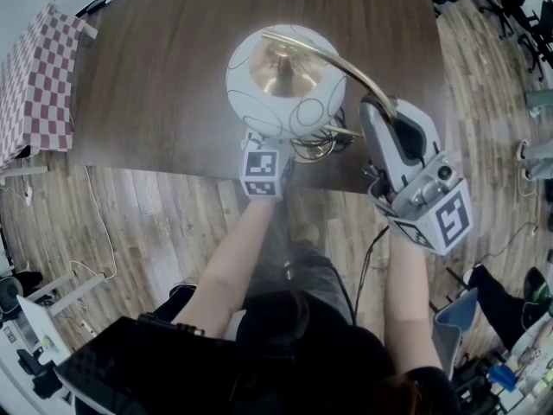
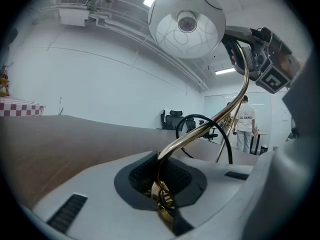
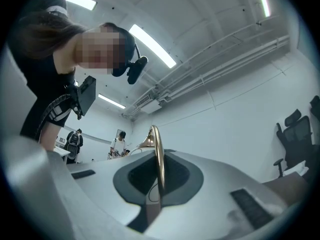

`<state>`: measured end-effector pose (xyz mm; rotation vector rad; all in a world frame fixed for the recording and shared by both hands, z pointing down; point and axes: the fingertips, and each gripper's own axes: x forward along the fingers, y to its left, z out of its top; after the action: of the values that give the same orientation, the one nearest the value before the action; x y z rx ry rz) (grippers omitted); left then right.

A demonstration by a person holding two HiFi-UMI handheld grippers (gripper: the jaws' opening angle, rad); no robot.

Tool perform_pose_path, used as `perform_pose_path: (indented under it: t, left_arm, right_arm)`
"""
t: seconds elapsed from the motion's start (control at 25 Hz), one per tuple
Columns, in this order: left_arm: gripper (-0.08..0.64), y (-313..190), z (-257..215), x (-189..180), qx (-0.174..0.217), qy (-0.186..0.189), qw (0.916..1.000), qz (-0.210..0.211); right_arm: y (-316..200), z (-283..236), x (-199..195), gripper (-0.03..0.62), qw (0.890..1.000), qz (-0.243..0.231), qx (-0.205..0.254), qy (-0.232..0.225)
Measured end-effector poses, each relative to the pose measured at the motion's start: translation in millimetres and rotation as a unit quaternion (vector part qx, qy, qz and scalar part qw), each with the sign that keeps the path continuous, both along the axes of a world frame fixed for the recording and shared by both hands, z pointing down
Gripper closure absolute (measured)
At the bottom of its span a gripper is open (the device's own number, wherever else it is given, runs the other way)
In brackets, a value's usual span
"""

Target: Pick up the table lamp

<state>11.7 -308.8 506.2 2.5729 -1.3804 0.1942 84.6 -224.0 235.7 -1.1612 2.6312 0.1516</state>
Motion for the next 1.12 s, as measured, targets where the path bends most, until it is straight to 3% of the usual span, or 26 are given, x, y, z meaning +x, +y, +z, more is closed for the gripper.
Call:
perform_pose_path:
  t: [1.12]
  left_arm:
    - [0.549, -9, -48, -3, 0.020, -0.008, 0.9998, -0.004]
  right_arm:
    - [7, -44, 4, 0.589, 0.999, -0.018, 0.029, -0.030]
